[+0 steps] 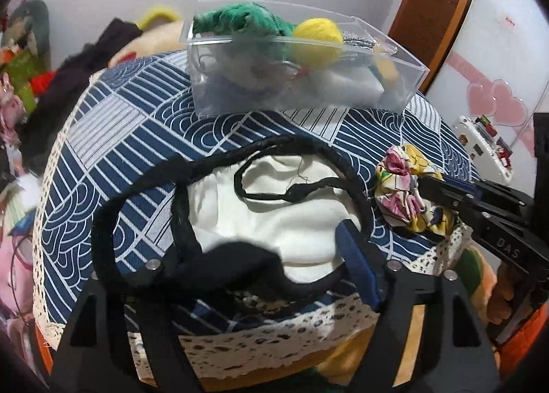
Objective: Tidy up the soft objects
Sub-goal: 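Grasp the black-strapped white garment with the left tool while the right tool grasps the floral cloth, then lower the garment and floral cloth into the clear box and open both tools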
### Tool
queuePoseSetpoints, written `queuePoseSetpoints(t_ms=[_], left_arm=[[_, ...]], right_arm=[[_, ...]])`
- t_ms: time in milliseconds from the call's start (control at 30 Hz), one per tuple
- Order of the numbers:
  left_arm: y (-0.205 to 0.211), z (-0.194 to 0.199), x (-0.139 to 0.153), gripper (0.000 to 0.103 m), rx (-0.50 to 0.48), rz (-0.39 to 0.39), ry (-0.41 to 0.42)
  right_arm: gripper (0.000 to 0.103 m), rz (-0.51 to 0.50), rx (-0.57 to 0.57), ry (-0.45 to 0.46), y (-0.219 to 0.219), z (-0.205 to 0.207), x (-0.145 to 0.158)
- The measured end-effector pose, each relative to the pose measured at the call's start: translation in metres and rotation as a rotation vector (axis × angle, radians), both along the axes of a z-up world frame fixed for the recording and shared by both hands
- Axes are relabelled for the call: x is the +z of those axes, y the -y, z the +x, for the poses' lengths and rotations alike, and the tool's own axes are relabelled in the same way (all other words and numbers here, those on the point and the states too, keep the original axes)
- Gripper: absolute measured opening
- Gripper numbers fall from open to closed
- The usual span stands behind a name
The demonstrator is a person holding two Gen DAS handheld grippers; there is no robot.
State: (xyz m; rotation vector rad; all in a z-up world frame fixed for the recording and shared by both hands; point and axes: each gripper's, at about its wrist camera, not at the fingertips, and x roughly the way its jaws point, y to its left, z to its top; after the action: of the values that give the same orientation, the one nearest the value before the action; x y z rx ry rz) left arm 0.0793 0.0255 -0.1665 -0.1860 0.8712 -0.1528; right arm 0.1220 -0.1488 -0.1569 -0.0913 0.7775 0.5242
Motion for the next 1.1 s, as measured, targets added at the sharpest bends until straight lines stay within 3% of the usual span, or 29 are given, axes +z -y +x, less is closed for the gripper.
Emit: queuePoseSetpoints(t_ms=[67,133,200,267,367,533,833,1100], left_arm=[[0.005,0.000,-0.001,0.078,0.003,0.020,0.014],[0.012,0.001,-0.001,0.066,-0.012,0.039,0.026],[0.016,0.004,-0.002,0.041,-0.014,0.052,0.035],[0.022,0.005,-0.001,0.026,-0.019,0.079,0.052],[0.023,0.005,0.002,0.015,-0.029,0.071,0.064],[0.016,0.002,0.014,0.013,-0.020,0.044,0.087],[0.000,-0.011,0.066,0.013,0.024,0.031,0.230],[-0.008,0.000,0.104,0.014,0.064,0.037,0.337]], right_arm=[[0.013,-0.001,0.000,-0.002,0.000,0.001,-0.001],[0.013,0.000,-0.003,-0.002,-0.001,0.001,-0.001],[0.013,0.002,-0.007,0.003,0.000,0.002,0.001],[0.013,0.006,-0.012,0.011,0.001,0.002,0.004],[0.013,0.014,-0.017,0.026,0.002,0.003,0.009],[0.013,0.026,-0.022,0.066,0.002,0.004,0.022],[0.012,0.071,-0.045,0.189,0.007,0.012,0.059],[0.012,0.111,-0.072,0.303,0.005,0.029,0.094]])
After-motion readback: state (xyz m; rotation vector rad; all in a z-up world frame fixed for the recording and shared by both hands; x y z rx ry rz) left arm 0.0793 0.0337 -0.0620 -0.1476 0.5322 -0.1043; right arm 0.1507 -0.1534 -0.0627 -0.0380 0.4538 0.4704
